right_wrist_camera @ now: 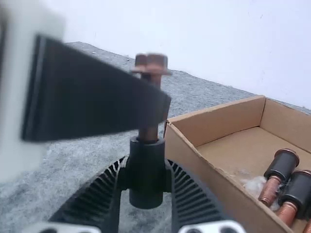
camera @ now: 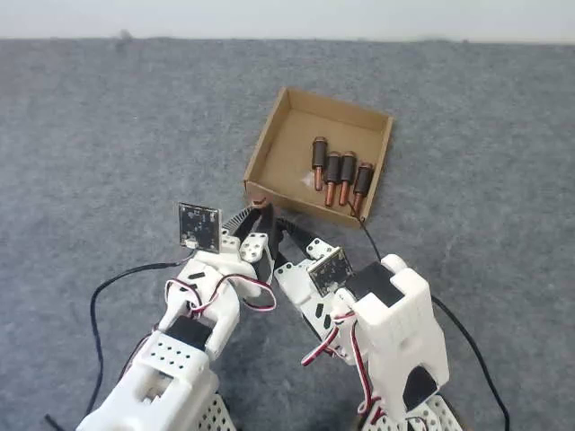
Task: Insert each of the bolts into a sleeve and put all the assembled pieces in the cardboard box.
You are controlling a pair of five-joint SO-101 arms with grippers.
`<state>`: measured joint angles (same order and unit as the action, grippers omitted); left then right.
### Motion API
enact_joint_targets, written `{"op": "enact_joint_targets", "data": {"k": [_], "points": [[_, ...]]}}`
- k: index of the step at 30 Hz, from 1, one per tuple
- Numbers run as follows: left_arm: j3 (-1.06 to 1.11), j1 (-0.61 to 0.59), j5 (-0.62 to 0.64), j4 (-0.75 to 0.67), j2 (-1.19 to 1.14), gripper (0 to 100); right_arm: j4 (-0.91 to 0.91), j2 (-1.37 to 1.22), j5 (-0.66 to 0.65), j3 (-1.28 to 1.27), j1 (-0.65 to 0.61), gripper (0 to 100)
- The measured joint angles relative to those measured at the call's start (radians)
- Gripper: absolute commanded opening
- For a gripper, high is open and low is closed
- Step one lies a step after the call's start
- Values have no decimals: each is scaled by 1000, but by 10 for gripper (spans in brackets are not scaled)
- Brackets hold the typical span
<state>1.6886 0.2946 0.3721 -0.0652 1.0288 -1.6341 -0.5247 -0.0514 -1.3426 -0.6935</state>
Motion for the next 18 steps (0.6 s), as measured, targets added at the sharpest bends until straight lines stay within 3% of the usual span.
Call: {"op": "enact_joint_targets", "data": {"k": [10, 18], "points": [[-2, 8, -8, 95, 2, 24, 0, -2, 0, -2, -2, 6], [0, 8, -12, 127, 2, 256, 0, 0, 0, 0, 6, 6]]}}
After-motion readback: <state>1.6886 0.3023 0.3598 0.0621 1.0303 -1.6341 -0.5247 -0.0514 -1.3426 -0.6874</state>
